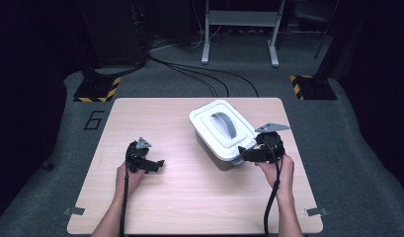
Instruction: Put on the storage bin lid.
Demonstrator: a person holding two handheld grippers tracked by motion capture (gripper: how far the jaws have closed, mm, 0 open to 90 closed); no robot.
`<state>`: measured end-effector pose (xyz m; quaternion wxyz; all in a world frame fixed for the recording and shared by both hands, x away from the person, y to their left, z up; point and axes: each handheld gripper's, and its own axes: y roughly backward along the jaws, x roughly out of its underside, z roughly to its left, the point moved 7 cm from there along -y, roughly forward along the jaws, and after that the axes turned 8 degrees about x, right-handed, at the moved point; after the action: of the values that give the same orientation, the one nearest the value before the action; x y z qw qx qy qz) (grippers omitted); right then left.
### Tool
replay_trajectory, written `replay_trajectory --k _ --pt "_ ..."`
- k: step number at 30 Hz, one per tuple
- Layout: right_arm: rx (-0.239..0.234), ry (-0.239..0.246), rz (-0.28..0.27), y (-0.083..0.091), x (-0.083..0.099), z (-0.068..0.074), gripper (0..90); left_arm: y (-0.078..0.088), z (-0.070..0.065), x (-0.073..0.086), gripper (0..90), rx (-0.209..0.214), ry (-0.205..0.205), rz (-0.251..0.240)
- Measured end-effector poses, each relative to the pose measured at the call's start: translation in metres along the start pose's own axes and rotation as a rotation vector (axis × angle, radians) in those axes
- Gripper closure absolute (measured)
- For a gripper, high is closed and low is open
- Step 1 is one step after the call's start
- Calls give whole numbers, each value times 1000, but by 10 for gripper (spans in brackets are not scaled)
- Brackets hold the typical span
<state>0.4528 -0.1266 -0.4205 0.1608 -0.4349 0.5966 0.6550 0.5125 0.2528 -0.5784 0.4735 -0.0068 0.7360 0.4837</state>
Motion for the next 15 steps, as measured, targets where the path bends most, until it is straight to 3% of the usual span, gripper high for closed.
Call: replay_trajectory --k 6,8,9,12,13,15 --pt "24 -16 14 1 31 -6 109 0 0 0 3 0 0 0" --pt "26 -33 34 -3 50 -9 99 0 0 0 4 0 0 0" --pt "26 -33 34 -3 50 -9 99 0 0 0 4 0 0 0" --pt "24 -61 52 -11 72 -11 92 0 0 0 4 0 0 0" --pt "12 -74 77 -19 89 -12 87 0 0 0 4 0 0 0" --pt "-5 -96 93 -28 105 -12 81 0 0 0 4 -1 0 0"
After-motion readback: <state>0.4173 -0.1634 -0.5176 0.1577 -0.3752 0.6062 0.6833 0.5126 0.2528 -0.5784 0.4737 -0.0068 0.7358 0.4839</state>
